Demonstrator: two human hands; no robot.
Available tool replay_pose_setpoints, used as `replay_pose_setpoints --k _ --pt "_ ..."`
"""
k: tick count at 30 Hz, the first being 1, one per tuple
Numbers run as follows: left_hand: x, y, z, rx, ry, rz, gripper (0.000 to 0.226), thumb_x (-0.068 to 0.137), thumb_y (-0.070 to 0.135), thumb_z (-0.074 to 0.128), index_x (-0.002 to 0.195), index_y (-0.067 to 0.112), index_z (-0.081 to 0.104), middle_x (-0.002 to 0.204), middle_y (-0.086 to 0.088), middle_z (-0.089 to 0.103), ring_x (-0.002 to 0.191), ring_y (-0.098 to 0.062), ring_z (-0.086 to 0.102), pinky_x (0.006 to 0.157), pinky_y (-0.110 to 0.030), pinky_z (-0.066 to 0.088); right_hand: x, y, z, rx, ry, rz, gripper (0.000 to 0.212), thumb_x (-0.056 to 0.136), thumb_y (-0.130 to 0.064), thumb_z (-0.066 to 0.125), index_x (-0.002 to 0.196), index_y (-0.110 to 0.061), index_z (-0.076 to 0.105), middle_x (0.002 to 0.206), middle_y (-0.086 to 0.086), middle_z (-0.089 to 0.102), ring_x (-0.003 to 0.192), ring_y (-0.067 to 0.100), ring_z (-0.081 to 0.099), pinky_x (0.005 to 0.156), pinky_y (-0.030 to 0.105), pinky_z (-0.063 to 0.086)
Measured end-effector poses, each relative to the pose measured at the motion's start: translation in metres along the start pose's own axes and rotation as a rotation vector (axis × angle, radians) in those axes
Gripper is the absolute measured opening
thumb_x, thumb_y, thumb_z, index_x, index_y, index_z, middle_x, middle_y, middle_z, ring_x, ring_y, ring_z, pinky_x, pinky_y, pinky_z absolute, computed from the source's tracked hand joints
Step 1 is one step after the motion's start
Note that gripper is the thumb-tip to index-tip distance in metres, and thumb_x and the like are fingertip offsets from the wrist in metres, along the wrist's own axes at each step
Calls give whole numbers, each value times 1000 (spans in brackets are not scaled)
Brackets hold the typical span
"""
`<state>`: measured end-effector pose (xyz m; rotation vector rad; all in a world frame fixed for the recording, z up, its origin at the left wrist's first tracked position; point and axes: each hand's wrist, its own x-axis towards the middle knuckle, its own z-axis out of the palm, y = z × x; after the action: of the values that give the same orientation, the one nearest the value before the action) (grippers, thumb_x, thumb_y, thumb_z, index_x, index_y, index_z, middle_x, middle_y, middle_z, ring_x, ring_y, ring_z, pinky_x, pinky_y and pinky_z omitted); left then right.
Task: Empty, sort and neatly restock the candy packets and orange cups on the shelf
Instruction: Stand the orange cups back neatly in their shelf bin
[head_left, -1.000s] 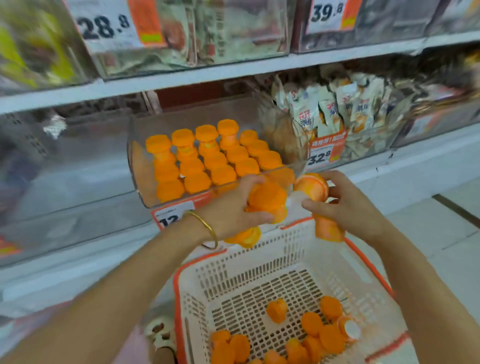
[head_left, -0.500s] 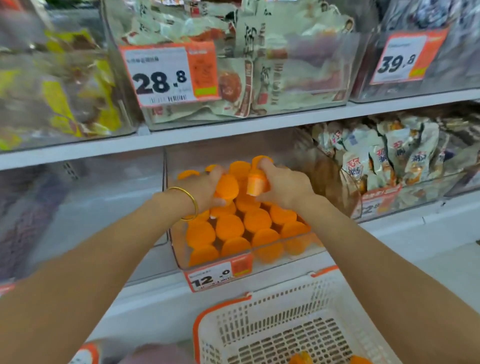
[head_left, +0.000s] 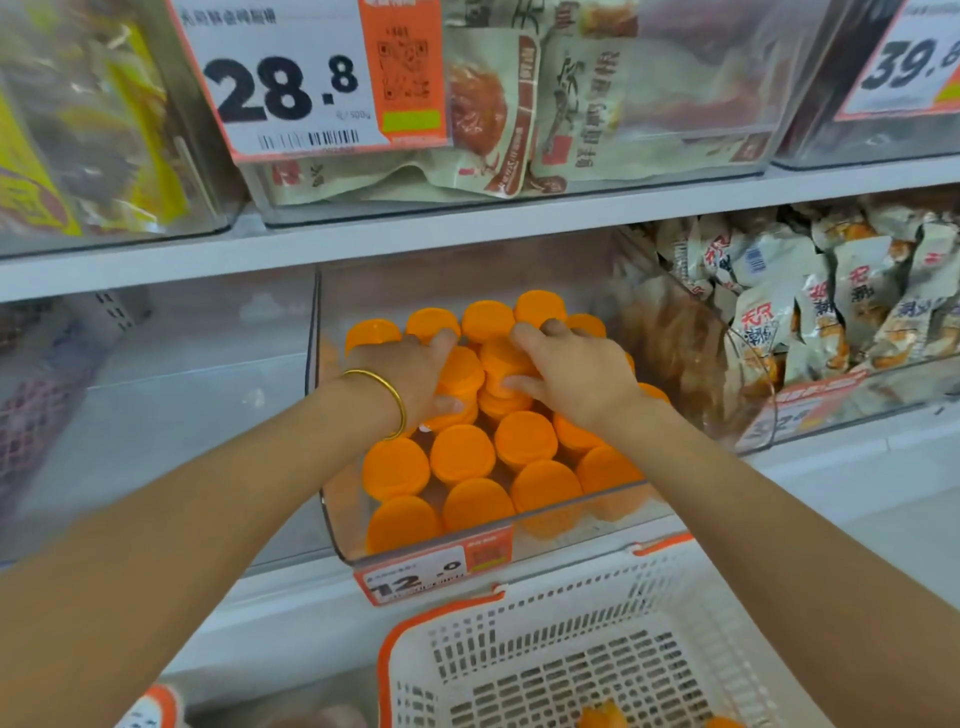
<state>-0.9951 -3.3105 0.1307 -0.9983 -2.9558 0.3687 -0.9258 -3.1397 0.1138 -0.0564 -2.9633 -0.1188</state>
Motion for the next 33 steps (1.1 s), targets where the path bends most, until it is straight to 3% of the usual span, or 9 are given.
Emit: replay_pose_setpoints --k 5,8,11,16,19,22,25,28,33 --pt "-2 -7 1 -63 -54 2 76 85 55 56 142 26 16 111 -11 52 83 -24 52 60 -31 43 -2 8 -3 216 -43 -2 44 89 -46 59 121 -18 45 115 9 52 99 32 54 70 40 45" --pt "-5 -10 1 -151 -122 31 87 80 51 66 144 26 12 123 -15 46 102 -30 53 77 -37 49 1 23 -5 584 67 163 36 89 -38 61 106 -10 47 104 13 57 93 32 56 76 46 49" --pt "-7 -13 -2 -155 -170 31 96 74 49 73 143 22 12 135 -16 35 122 -34 41 91 -42 46 8 23 -4 739 193 302 31 93 -34 57 98 -9 41 99 14 52 90 33 53 70 41 42" --pt "-10 -13 -8 -85 -190 16 91 73 39 76 139 15 19 134 -17 36 121 -34 43 92 -41 47 7 18 17 678 63 325 35 98 -34 47 109 -1 48 115 22 49 109 38 44 89 44 38" --pt "-10 -14 -7 -128 -144 2 85 73 35 77 135 13 23 129 -18 41 114 -34 49 87 -40 48 4 30 13 698 -13 351 28 94 -28 53 118 -15 52 127 15 45 119 36 40 98 46 38" --pt "-8 -13 -6 -138 -94 -7 82 74 36 77 134 13 25 129 -17 43 115 -33 49 88 -41 49 0 38 7 695 -78 321 40 85 -16 62 124 -21 51 133 12 41 117 33 44 87 35 41" --pt "-9 -12 -6 -59 -49 -16 79 74 43 74 132 14 29 131 -12 46 120 -30 45 92 -42 44 -1 37 8 660 -14 284 47 84 -11 68 127 -15 50 133 14 44 115 30 47 82 28 38" --pt "-9 -14 -8 -28 -57 -26 81 72 44 75 133 15 29 134 -11 41 128 -32 36 97 -43 40 -1 34 11 642 10 291 50 84 -13 70 128 -12 48 133 16 43 116 32 46 85 30 37" --pt "-7 -14 -9 -20 -89 -60 78 75 34 76 134 12 30 135 -14 40 128 -34 35 95 -42 42 -1 29 12 598 0 309 50 87 -17 68 130 -13 43 134 16 38 113 35 48 90 39 42"
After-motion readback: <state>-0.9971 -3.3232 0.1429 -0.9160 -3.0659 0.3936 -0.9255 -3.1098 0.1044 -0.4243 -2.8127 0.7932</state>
